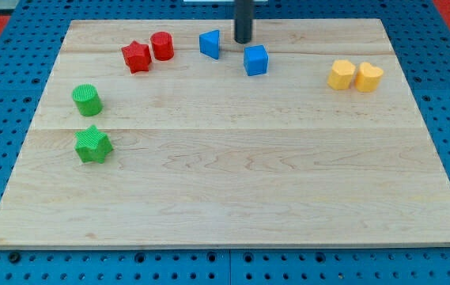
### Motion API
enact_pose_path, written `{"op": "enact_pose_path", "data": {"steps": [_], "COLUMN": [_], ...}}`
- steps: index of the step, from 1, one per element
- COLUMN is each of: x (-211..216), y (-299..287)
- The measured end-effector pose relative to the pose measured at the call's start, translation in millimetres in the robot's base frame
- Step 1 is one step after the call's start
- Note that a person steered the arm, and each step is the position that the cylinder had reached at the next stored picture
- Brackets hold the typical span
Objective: Push the blue cube parallel to the bottom of the yellow hexagon
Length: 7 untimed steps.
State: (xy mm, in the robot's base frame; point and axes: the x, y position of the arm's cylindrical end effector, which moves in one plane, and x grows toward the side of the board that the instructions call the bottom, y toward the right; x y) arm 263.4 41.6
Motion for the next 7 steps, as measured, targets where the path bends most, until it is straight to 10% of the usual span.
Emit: {"op": "enact_pose_path", "data": {"steps": [5,7], "x": [135.0,157.8], "y": [53.8,-33.9]}}
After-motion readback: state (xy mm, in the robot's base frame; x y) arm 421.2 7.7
